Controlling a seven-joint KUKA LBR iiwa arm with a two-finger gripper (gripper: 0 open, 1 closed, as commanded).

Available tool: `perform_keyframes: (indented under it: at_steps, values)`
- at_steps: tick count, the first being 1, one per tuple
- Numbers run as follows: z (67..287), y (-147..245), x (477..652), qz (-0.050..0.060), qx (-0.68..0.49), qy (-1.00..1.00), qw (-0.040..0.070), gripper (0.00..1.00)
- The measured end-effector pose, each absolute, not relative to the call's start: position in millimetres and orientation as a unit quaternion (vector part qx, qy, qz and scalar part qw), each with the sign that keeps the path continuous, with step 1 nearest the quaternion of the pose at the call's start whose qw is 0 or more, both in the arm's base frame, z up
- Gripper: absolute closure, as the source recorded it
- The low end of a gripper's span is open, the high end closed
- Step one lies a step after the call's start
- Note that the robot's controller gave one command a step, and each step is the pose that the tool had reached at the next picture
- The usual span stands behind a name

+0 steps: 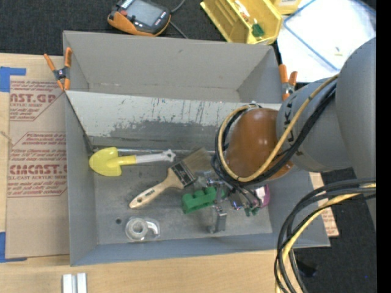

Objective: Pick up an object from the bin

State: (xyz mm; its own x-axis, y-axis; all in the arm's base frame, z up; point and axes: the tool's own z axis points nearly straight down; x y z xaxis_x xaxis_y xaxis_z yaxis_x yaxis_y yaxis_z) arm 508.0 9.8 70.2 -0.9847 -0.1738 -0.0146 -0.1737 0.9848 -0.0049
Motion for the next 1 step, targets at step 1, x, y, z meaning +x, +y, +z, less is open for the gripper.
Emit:
perform_keyframes:
  at_steps: [1]
  values:
    - [77.1,0.1,519.0,0.000,-0.042,0.999,-0.001,1.00]
